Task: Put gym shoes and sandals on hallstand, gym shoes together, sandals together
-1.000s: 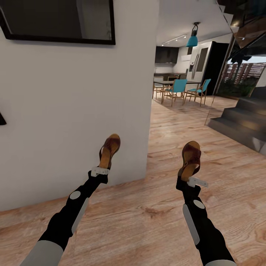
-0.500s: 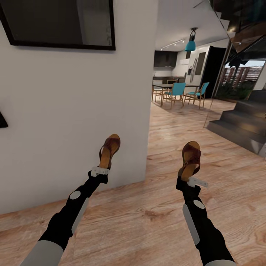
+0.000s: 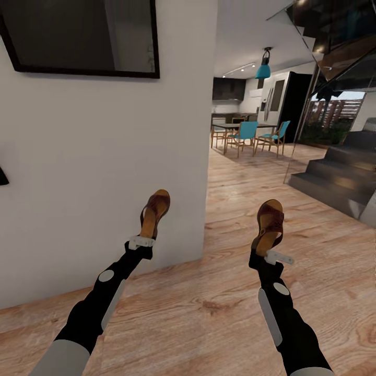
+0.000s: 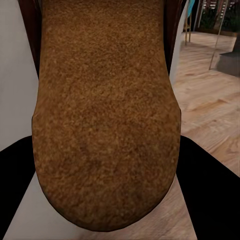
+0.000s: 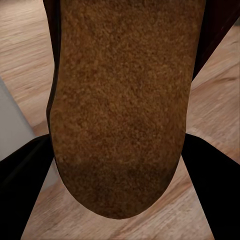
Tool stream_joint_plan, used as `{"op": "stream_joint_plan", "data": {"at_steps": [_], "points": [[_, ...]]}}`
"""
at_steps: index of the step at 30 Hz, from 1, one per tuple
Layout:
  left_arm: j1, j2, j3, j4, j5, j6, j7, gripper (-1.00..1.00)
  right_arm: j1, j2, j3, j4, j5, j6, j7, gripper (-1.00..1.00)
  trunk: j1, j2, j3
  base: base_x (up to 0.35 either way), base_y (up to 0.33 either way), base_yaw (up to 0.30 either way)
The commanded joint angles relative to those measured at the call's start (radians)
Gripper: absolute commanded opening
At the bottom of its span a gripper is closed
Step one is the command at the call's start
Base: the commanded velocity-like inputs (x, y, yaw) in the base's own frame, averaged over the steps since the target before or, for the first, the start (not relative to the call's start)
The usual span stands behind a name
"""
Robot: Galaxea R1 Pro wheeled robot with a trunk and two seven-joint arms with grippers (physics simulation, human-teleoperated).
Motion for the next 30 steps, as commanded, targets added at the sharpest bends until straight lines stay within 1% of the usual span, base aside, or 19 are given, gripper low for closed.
{"op": "stream_joint_plan", "data": {"at_steps": [1,30], "points": [[0.000,0.001,-0.001,-0.001,0.005,0.004,-0.002,-1.00,0.000,0.001,-0.001,-0.002,-0.007,0.004,-0.003,-1.00,0.000,0.000,0.001,0.000,0.000,-0.061],[0.000,0.001,-0.002,-0.001,0.007,0.004,-0.002,-1.00,0.000,0.001,-0.001,-0.002,-0.007,0.004,-0.003,-1.00,0.000,0.000,0.045,0.000,0.000,-0.055]]}}
